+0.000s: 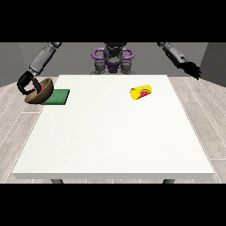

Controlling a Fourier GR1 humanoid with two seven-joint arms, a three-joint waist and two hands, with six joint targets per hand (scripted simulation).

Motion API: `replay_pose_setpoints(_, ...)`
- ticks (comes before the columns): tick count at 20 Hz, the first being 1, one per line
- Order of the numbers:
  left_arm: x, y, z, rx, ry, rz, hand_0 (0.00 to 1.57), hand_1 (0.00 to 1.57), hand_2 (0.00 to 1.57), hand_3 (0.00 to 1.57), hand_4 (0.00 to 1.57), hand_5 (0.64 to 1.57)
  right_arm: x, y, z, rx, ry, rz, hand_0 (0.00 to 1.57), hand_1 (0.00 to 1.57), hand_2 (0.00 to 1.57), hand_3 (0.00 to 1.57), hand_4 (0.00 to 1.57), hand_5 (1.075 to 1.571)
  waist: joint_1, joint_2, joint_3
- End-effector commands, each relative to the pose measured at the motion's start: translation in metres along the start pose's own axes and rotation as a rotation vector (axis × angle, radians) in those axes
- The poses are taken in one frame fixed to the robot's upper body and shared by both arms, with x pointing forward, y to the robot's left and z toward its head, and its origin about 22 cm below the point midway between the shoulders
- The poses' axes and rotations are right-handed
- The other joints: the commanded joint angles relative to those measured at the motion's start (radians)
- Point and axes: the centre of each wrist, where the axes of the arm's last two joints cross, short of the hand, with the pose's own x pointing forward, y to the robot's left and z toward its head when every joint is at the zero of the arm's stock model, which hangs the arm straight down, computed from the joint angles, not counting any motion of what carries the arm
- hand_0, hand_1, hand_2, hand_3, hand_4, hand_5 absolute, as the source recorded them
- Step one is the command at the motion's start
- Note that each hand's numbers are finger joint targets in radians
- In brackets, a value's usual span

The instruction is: Pick the cup and pour the ball into the bowl, then pick the bowl and place it on the pad

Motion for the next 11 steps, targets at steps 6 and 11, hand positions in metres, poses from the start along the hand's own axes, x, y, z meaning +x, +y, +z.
replay_pose_setpoints(6, 0.013, 0.024, 0.011, -0.002, -0.010, 0.026, 0.00, 0.00, 0.00, 0.00, 0.88, 1.213, 0.025, -0.063, -0.006, -0.054, -0.014, -0.145, 0.00, 0.00, 0.48, 0.03, 0.00, 1.297, -0.003, -0.002, 0.0001)
replay_pose_setpoints(11, -0.005, 0.004, 0.022, -0.028, 0.142, -0.005, 0.00, 0.00, 0.00, 0.00, 0.88, 1.213, 0.036, 0.016, -0.010, 0.171, -0.078, -0.237, 0.00, 0.00, 0.10, 0.37, 0.50, 1.371, -0.020, -0.175, -0.0029)
